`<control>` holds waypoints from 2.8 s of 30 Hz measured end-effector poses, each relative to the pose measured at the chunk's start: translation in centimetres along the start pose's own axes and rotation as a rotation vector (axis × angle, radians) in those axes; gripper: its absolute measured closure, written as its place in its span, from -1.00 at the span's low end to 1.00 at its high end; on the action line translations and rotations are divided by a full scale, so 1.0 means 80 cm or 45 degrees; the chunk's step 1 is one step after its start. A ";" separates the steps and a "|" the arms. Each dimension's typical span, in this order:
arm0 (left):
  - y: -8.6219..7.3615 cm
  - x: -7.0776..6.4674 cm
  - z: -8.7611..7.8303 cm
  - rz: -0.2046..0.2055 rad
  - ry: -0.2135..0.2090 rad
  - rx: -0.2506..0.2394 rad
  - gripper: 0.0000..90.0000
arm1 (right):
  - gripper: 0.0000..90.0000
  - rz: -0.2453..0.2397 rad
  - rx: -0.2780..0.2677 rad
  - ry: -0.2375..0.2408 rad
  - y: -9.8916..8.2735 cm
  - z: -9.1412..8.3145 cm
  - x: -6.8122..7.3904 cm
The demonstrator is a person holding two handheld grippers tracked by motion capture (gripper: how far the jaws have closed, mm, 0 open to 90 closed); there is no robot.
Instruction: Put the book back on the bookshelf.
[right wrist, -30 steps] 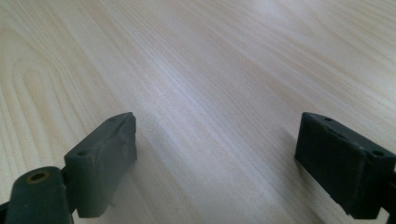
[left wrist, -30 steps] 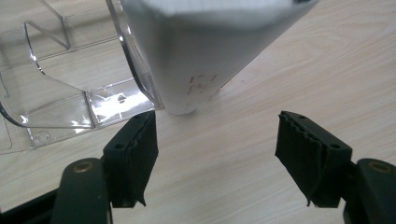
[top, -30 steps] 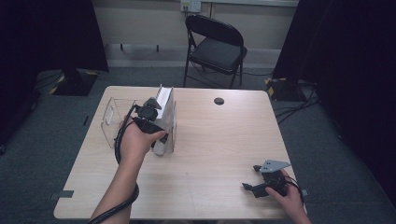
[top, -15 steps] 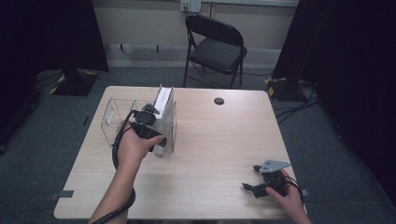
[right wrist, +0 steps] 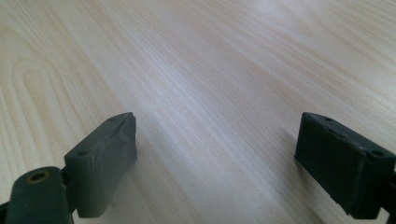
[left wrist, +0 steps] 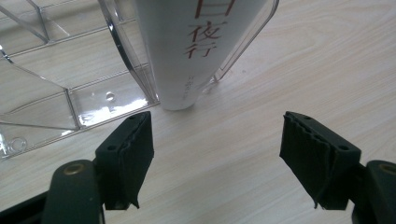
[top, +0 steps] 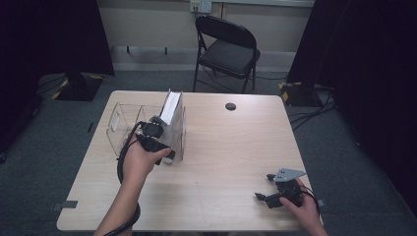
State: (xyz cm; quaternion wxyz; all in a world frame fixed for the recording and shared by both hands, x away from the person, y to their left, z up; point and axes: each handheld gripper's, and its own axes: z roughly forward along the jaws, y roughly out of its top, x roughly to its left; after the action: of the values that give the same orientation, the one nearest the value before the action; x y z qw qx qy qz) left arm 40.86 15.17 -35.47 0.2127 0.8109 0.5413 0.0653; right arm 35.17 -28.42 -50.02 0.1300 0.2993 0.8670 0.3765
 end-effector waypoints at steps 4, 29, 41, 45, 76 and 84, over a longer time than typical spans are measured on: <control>-0.005 0.000 0.005 0.006 -0.004 0.009 -0.44 | -0.74 -0.001 0.001 0.000 0.000 0.000 0.000; -0.039 0.002 0.021 0.046 -0.037 0.001 -0.45 | -0.74 -0.001 0.003 0.003 0.000 0.000 0.000; -0.053 0.008 0.034 0.023 -0.062 -0.007 -0.44 | -0.74 0.002 0.002 0.002 0.000 0.000 0.000; -0.056 0.010 0.038 0.010 -0.056 -0.025 -0.44 | -0.74 -0.001 0.003 0.002 0.000 0.000 0.000; -0.089 0.032 0.056 -0.003 -0.025 -0.021 -0.44 | -0.74 -0.001 0.003 0.002 0.000 0.000 0.000; -0.101 0.039 0.058 -0.011 -0.013 -0.027 -0.47 | -0.74 -0.001 0.003 0.002 0.000 0.000 0.000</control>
State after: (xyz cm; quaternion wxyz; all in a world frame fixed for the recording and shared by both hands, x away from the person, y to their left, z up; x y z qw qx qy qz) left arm 36.85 19.34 -43.37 0.2241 0.8065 0.5431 0.0660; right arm 35.15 -28.44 -50.01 0.1292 0.2988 0.8676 0.3758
